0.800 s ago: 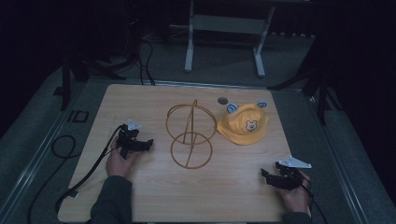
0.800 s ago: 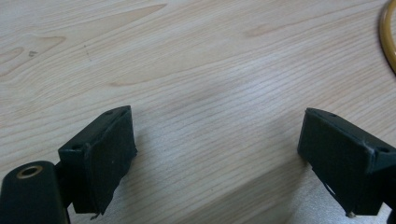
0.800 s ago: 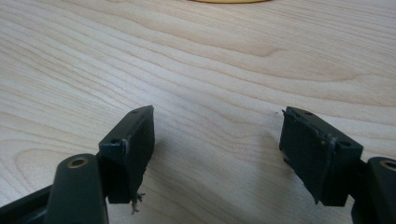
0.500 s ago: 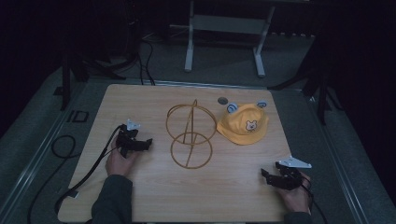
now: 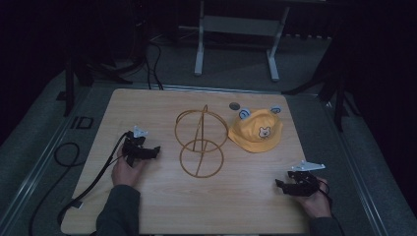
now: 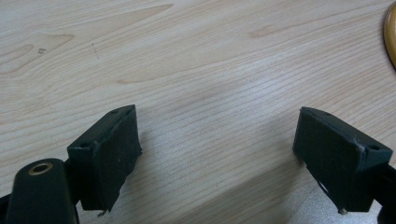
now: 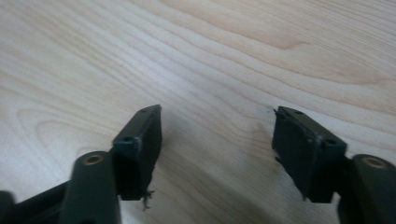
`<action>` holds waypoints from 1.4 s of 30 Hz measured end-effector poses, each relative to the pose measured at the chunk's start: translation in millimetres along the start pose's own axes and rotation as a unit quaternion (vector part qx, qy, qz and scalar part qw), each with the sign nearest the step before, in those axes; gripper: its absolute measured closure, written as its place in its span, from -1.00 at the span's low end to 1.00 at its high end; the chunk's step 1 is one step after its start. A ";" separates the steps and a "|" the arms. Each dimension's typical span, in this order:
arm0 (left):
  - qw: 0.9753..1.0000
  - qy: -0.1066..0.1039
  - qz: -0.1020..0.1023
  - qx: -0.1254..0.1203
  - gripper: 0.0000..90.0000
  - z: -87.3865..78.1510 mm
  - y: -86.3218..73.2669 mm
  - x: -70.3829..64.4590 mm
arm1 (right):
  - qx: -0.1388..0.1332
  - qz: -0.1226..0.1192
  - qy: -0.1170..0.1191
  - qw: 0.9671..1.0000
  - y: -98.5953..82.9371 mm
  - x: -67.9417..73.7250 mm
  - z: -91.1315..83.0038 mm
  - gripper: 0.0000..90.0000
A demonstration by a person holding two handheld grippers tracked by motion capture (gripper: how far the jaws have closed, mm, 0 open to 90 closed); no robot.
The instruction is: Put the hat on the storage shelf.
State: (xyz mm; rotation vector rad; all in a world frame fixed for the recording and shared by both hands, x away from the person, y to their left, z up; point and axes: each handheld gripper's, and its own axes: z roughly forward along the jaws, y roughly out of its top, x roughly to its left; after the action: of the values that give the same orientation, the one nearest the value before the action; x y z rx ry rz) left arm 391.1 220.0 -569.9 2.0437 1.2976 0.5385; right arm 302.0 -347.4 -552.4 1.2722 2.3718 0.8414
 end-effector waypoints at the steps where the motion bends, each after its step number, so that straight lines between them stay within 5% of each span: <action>1: 1.000 0.000 0.000 0.000 -0.68 0.0 0.0 -0.1 | 0.003 -0.004 0.002 1.000 1.2 0.1 0.1 -0.17; 13: 1.000 0.000 -0.002 -0.002 -0.68 0.0 -0.3 -0.2 | 0.036 -0.068 0.005 0.997 31.6 3.4 -10.8 -0.14; 20: 1.000 -0.002 -0.001 -0.002 -0.68 -0.5 -0.8 -0.3 | 0.060 -0.126 0.005 0.990 61.4 5.2 -23.6 -0.16; 42: 1.000 -0.002 -0.001 -0.002 -0.68 -0.6 -0.8 -0.4 | 0.095 -0.165 0.020 0.981 135.0 -3.0 -29.8 -0.11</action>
State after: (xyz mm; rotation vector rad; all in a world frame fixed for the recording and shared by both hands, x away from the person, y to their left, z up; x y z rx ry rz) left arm 390.1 220.1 -570.1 2.0394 1.2957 0.5356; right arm 375.0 -302.2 -444.0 0.8901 2.6472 0.5541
